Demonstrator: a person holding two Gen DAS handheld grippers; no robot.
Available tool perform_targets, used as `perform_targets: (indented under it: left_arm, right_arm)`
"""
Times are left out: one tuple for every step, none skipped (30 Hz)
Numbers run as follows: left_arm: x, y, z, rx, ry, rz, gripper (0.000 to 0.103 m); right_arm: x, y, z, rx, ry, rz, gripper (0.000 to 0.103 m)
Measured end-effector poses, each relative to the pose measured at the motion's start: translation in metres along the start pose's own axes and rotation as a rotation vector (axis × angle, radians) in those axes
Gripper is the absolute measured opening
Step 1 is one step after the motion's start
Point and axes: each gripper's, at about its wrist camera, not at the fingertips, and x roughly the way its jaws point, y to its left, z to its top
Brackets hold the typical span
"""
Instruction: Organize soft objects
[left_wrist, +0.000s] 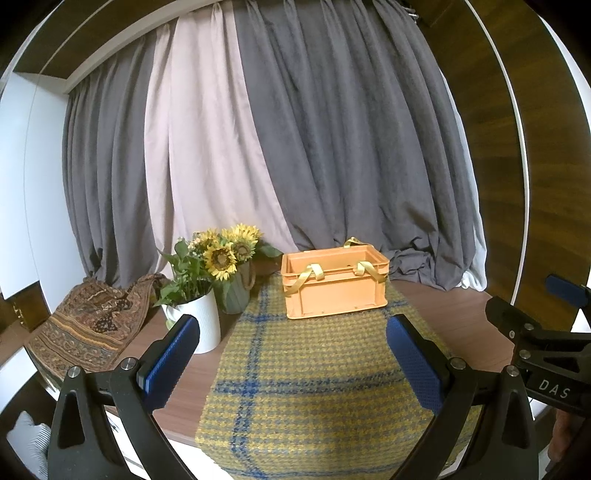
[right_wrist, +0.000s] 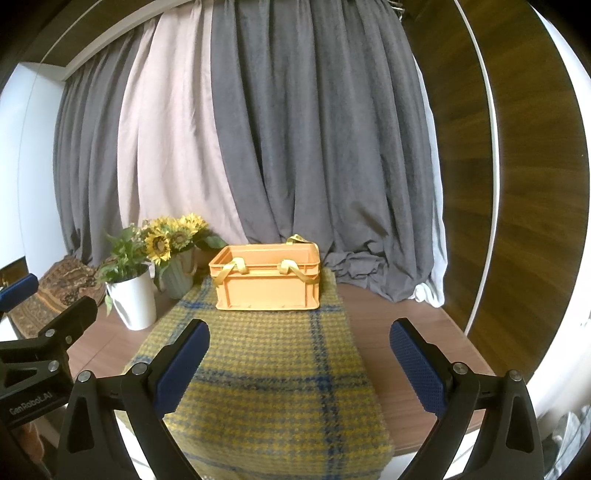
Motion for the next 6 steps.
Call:
perform_targets:
  left_arm:
    - [0.0005,-0.0002,-0.0001,-0.001,0.001,-0.001,0.103]
    - [0.0007,-0.0007,-0.0001,-0.001,0.003,-0.002,0.103]
    - [0.0009,-0.0016,-0.0002,-0.001,0.004,-0.002,0.103]
    - [0.0009,-0.0022,-0.0003,-0.001,0.005,-0.001,0.103]
    - [0.0013,-0.0028,-0.0003,0.0,0.007,-0.002,0.103]
    - [0.0013,-0.0037,-0.0003,0.002,0.009,-0.003,0.103]
  right_arm:
    - [0.0009,0.0009,0.0007,0.0,0.0,-0.001,0.099]
    - [0.0008,0.0014,0.0008,0.0,0.001,-0.002,0.099]
    - [0.0005,0.0017,0.0007,-0.001,0.001,-0.002,0.099]
    - [0.0003,0.0018,0.0006,0.0,0.0,-0.004,0.099]
    - [0.0017,0.0019,0.0013,0.001,0.001,-0.006,0.099]
    - [0.0021,0.0019,0.0013,0.004,0.003,-0.006,0.099]
